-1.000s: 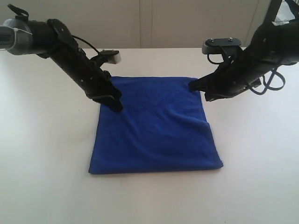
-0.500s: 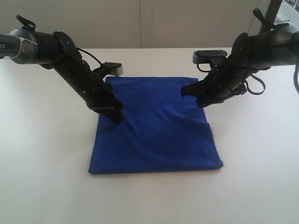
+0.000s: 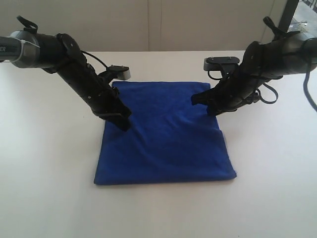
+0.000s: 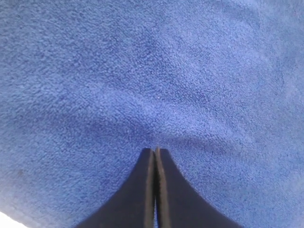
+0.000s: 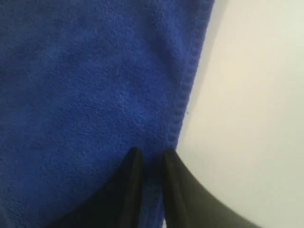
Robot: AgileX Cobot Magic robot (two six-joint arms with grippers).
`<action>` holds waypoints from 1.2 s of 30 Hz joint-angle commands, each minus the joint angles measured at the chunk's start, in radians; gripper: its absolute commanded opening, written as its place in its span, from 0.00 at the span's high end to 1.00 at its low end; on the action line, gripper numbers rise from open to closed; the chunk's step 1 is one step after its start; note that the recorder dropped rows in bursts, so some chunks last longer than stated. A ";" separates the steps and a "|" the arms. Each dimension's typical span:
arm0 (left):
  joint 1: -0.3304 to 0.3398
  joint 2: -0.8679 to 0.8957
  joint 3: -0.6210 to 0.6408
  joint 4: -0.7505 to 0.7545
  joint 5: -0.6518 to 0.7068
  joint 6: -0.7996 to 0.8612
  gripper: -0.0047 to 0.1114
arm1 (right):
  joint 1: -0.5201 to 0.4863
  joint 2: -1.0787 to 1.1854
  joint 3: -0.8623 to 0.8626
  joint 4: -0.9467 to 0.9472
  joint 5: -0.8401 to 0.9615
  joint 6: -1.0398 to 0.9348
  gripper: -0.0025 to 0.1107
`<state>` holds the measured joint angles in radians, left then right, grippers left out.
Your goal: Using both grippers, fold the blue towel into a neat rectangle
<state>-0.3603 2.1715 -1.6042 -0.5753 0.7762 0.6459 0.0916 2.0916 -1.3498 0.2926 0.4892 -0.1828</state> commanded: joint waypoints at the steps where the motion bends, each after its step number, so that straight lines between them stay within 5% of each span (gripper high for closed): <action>1: -0.002 -0.012 0.008 -0.003 0.007 0.000 0.96 | -0.003 0.009 -0.004 0.003 0.004 0.005 0.84; 6: -0.002 -0.012 0.008 -0.003 0.003 0.000 0.96 | -0.003 0.009 -0.004 0.003 -0.006 0.005 0.98; 36: -0.002 -0.071 0.004 -0.005 0.010 -0.021 0.96 | -0.003 -0.017 -0.004 -0.175 -0.028 0.005 0.98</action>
<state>-0.3603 2.1524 -1.6042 -0.5736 0.7658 0.6352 0.0916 2.0982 -1.3520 0.1256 0.4636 -0.1828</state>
